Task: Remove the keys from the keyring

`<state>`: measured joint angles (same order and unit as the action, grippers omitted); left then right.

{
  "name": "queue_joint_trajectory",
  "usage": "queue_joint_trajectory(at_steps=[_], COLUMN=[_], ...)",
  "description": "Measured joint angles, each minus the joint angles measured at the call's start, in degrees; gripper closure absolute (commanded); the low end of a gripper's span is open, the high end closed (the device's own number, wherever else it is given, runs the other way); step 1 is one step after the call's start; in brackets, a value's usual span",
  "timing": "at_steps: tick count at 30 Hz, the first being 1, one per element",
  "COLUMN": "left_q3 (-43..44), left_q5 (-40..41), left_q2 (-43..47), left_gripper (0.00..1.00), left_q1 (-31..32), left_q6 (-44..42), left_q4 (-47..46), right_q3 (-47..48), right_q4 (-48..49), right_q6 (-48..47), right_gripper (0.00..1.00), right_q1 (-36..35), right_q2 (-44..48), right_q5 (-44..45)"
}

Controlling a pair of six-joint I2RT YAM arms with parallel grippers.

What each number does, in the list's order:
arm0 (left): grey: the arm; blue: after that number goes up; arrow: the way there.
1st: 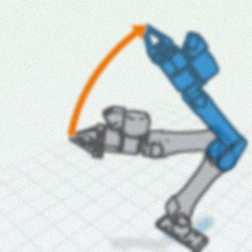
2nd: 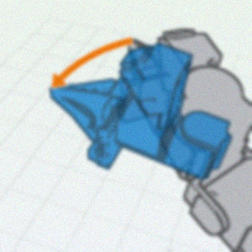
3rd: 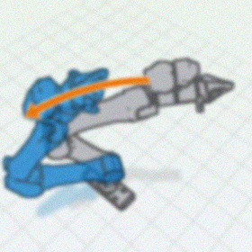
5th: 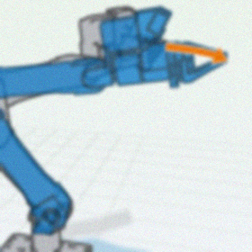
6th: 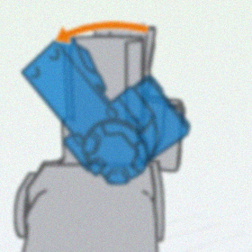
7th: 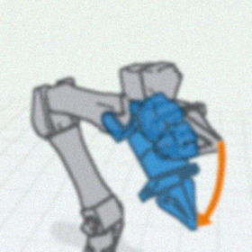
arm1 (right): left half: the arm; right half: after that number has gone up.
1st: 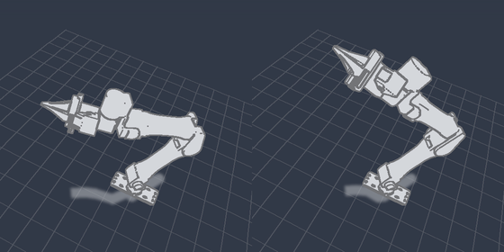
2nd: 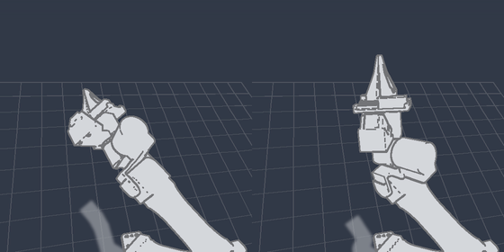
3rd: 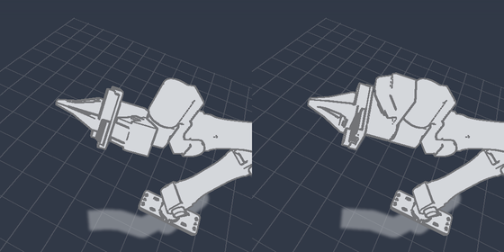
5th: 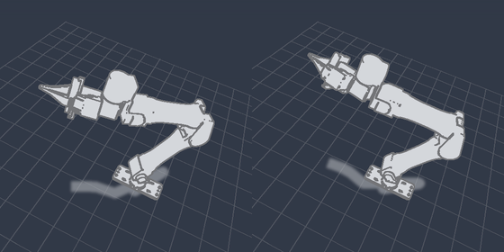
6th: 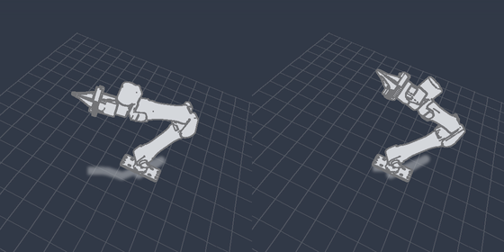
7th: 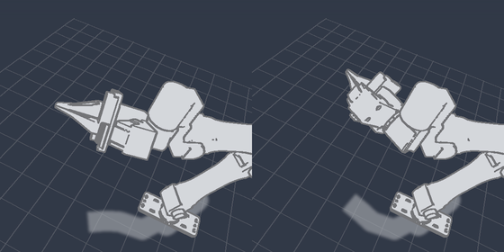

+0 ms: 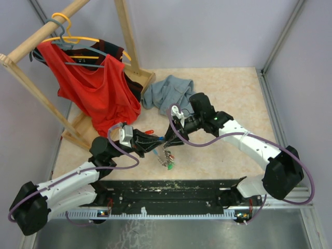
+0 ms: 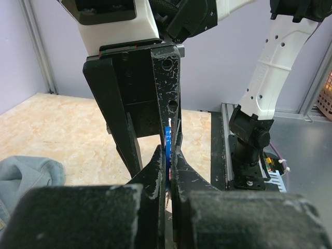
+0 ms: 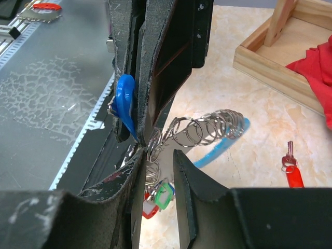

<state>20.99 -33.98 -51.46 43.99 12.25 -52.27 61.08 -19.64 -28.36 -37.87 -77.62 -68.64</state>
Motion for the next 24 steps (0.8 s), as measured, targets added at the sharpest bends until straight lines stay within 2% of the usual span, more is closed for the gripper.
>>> queue_joint_trajectory(at_steps=[11,24], left_q3=[0.0,0.0], left_q5=[-0.1,-0.1], left_q2=[-0.2,-0.2], left_gripper=[1.0,1.0], left_q1=[0.0,0.0], left_q6=[0.8,1.0], left_q4=[-0.5,-0.6], right_q3=[0.0,0.0], right_q4=[0.4,0.4], right_q6=[1.2,1.6], right_gripper=[0.83,0.82], right_q1=[-0.7,-0.7], right_q2=[0.0,0.0], right_q5=[0.6,1.8])
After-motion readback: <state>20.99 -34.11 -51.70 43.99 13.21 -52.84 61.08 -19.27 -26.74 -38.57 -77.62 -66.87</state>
